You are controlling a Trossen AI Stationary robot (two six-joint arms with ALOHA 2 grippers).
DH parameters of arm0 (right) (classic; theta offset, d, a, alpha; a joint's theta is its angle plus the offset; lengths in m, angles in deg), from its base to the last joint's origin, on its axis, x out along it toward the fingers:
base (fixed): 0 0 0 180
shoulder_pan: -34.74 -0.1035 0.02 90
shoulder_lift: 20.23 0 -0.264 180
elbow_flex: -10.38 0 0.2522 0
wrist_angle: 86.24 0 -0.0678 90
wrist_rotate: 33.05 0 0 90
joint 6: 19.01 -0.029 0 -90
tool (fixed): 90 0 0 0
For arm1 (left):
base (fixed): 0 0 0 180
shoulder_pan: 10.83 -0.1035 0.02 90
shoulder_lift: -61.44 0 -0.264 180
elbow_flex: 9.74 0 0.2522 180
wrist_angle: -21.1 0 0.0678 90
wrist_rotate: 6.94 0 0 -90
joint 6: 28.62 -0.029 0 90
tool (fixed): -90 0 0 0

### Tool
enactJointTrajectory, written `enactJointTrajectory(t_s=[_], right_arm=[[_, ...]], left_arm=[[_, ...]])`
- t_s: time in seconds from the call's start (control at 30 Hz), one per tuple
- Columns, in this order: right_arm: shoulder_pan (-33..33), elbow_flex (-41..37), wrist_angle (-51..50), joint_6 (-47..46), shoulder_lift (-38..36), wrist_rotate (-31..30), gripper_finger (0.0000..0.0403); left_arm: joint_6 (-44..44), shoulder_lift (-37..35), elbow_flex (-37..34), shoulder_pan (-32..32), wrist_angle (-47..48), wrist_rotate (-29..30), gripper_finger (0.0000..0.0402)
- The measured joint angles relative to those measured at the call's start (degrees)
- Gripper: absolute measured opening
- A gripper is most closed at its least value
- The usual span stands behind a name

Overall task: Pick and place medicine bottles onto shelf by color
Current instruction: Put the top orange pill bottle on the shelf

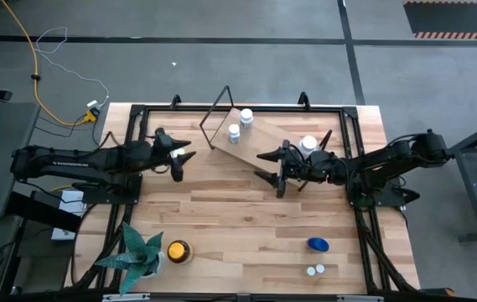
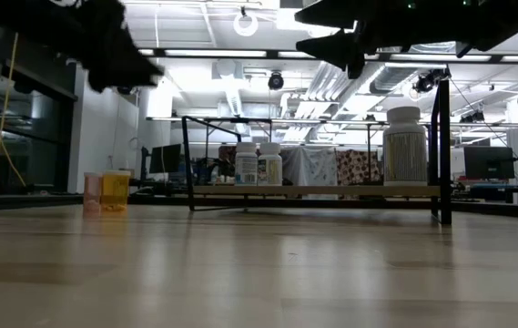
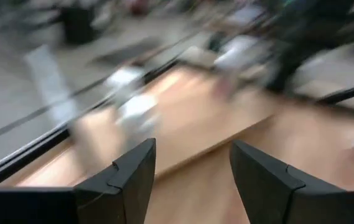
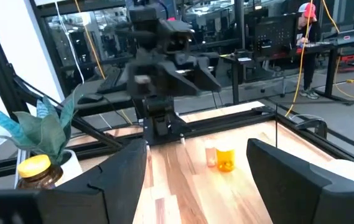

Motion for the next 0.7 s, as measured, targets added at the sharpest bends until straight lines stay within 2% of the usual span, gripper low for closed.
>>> enactJointTrajectory(t_s=[0.1,0.2,0.57,0.7], right_arm=[[0.0,0.0,-0.9,-0.1,0.0,0.0,0.0268],[0.0,0.0,-0.9,-0.2,0.0,0.0,0.0268],[0.1,0.0,-0.4,-1.2,0.0,-0.1,0.0268],[0.3,0.0,-0.4,-1.5,0.0,-0.2,0.0268]], left_arm=[[2.6,2.0,1.3,0.0,8.5,7.6,0.0194],[5.0,3.7,1.3,-0.5,12.6,11.1,0.0199],[8.9,9.4,1.3,-4.5,15.2,10.9,0.027],[11.0,11.5,1.3,-6.6,16.2,8.5,0.0291]])
